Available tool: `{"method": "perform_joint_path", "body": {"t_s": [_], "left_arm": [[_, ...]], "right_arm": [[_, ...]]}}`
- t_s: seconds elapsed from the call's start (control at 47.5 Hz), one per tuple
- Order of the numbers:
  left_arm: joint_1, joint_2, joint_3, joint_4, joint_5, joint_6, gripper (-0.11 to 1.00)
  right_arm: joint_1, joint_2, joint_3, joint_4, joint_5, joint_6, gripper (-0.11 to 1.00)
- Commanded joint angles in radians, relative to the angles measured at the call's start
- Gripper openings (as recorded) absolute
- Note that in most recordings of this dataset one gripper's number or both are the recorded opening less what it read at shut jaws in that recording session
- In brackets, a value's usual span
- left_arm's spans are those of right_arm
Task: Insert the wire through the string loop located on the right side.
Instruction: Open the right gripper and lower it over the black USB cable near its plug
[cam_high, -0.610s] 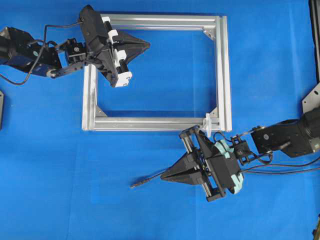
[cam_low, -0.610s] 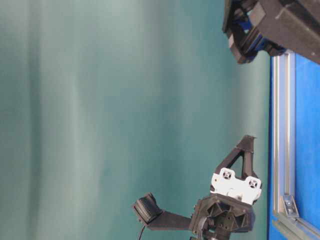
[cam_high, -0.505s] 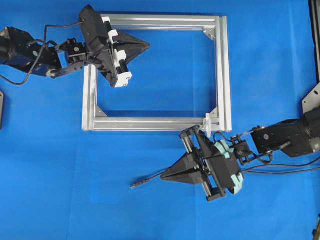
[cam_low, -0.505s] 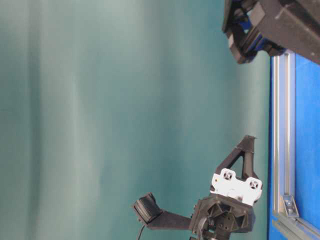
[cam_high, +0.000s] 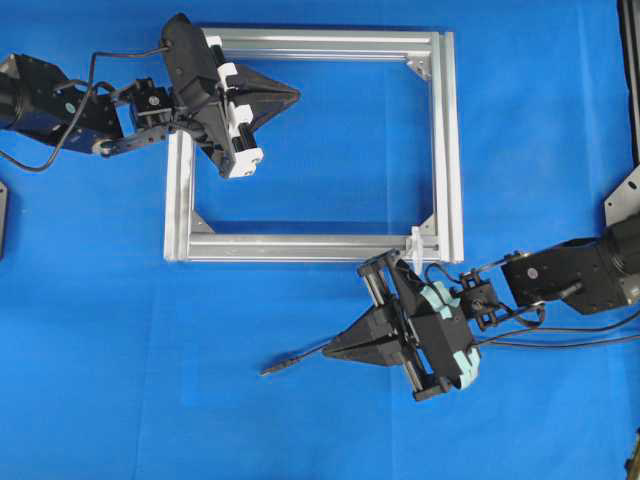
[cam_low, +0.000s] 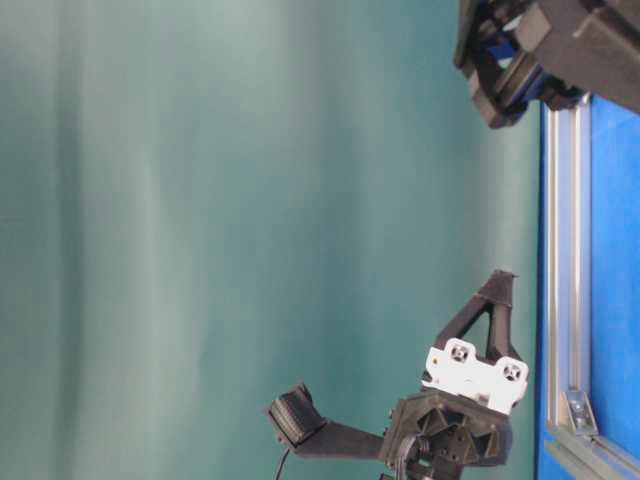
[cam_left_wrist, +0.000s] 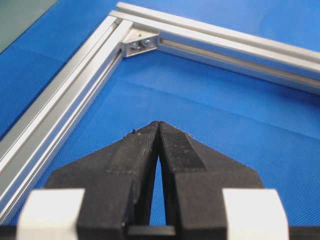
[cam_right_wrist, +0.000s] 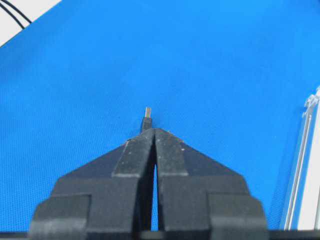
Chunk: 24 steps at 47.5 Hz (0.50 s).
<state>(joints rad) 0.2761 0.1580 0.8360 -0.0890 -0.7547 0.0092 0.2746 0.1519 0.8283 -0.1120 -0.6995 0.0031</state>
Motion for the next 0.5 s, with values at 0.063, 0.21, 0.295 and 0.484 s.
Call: {"method": "perform_joint_path", "body": {"t_s": [0.063, 0.21, 0.295, 0.484], "left_arm": [[-0.003, -0.032, -0.009, 0.002, -0.005, 0.002, 0.00], [-0.002, -0.032, -0.009, 0.002, -0.005, 0.002, 0.00], [-0.002, -0.034, -0.009, 0.002, -0.005, 0.002, 0.00], [-0.002, -0.034, -0.009, 0.002, -0.005, 0.000, 0.00]], "right_arm": [[-0.002, -0.034, -0.020, 0.005, -0.005, 0.009, 0.08], [-0.002, -0.034, -0.026, 0.008, -0.005, 0.021, 0.47], [-0.002, -0.034, -0.025, 0.009, -0.005, 0.021, 0.73], [-0.003, -0.032, -0.026, 0.029, 0.003, 0.021, 0.85]]}}
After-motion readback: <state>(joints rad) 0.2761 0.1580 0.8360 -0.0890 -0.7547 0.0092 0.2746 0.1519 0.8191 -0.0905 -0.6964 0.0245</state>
